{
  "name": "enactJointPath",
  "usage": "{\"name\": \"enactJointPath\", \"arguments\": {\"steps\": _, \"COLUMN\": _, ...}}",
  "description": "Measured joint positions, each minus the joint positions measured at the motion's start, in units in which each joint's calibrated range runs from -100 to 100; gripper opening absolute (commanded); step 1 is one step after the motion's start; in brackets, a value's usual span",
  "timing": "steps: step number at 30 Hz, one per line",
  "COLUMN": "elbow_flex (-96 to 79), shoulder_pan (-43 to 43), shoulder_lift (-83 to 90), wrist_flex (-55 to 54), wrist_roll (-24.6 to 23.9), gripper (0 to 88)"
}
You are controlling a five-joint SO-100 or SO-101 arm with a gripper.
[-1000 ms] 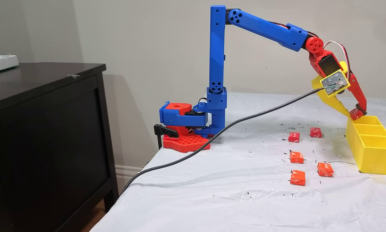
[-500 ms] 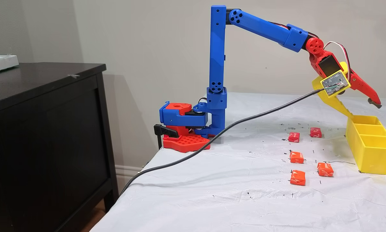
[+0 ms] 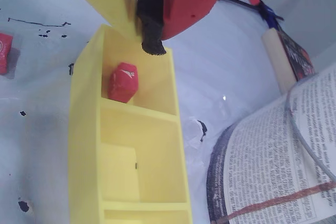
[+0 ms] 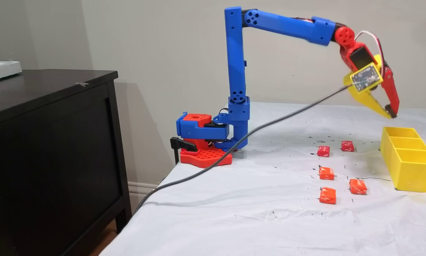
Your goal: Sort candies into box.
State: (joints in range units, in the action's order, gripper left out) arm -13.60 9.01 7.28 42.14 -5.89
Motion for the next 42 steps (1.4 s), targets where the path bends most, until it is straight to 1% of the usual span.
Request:
{"name": "enactJointPath", "arguments": {"steps": 6, "elbow_flex": 8.0, "shoulder_pan": 0.1, "shoulder_lift": 0.3, "wrist_flex": 14.5, "wrist_roll": 1.6, "gripper": 0.2}}
{"name": "enactJointPath", "arguments": {"steps": 9, "elbow_flex": 8.7, "shoulder_pan": 0.3, "shoulder_lift": 1.2, "wrist_flex": 21.7, "wrist_roll": 3.5, "gripper": 0.2}}
{"name": "enactJointPath", "arguments": {"steps": 12, "elbow_flex": 8.7, "shoulder_pan": 2.0, "shoulder_lift": 1.2, "wrist_flex": 26.3, "wrist_roll": 5.0, "gripper": 0.1}}
{"name": "enactJointPath", "arguments": {"steps": 19, "elbow_flex": 8.0, "shoulder_pan": 5.0, "shoulder_lift": -2.8, "wrist_flex": 27.9, "wrist_roll": 5.2, "gripper": 0.9}}
{"name": "enactJointPath", "arguments": {"steps": 21, "elbow_flex": 6.3, "shoulder_pan": 5.7, "shoulder_lift": -3.6, "wrist_flex": 26.9, "wrist_roll": 5.2, "gripper": 4.0}}
{"name": "enactJointPath", "arguments": {"steps": 24, "elbow_flex": 4.9, "shoulder_pan": 6.5, "shoulder_lift": -4.7, "wrist_flex": 25.5, "wrist_roll": 5.2, "gripper": 12.1}}
{"name": "enactJointPath", "arguments": {"steps": 27, "elbow_flex": 4.0, "shoulder_pan": 6.6, "shoulder_lift": -5.7, "wrist_flex": 24.7, "wrist_roll": 5.2, "gripper": 12.7}}
{"name": "enactJointPath", "arguments": {"steps": 34, "elbow_flex": 3.5, "shoulder_pan": 6.6, "shoulder_lift": -6.8, "wrist_flex": 24.0, "wrist_roll": 5.2, "gripper": 25.1}}
{"name": "enactJointPath", "arguments": {"steps": 42, "elbow_flex": 3.5, "shoulder_pan": 6.6, "shoulder_lift": -10.9, "wrist_flex": 24.0, "wrist_roll": 5.2, "gripper": 24.5}}
